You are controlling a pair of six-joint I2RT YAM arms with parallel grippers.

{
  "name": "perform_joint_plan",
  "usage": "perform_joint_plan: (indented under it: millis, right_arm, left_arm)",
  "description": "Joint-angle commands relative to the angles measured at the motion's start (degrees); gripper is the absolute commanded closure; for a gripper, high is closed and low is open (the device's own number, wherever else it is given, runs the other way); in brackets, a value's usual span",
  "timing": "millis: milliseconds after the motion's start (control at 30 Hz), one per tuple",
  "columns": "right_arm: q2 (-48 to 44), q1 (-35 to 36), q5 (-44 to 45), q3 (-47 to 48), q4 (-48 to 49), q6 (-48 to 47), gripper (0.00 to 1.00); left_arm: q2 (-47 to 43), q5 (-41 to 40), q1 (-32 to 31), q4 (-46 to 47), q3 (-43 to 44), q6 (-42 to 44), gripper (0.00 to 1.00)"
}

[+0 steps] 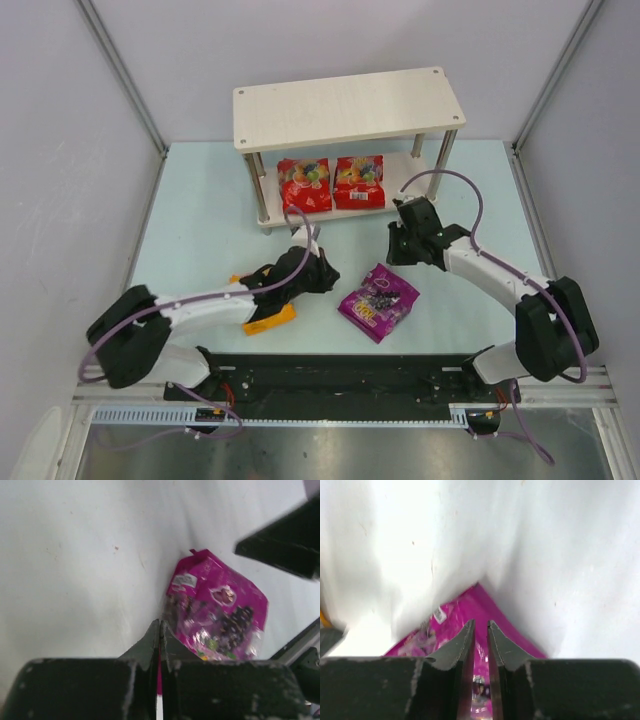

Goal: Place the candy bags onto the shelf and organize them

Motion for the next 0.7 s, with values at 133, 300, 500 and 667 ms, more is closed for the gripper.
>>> perform_joint_plan:
  millis: [133,300,500,667]
  right_arm:
    - [4.07,-0.67,-7.61,1.35,10.3,-1.61,0.85]
    - [6.44,-0.05,-9.46,2.58,11.63,-3.11,0.99]
    - [10.3,0.39,-10.25,3.99,11.45,-4.17,1.0]
    - [13.2,0.65,-11.4,4.87,11.01,-4.61,1.0]
  left_arm:
    - [-10.79,-8.23,-15.42,-3.16,0.71,1.48,1.0]
    - [-2.38,-5.25,-20.53,1.5,5.98,3.14,1.0]
    - [7.29,-0.51,-23.26,8.88,7.83,0.25,1.0]
    - [13.64,4.07,-23.88,10.82,10.9,-0.9,1.0]
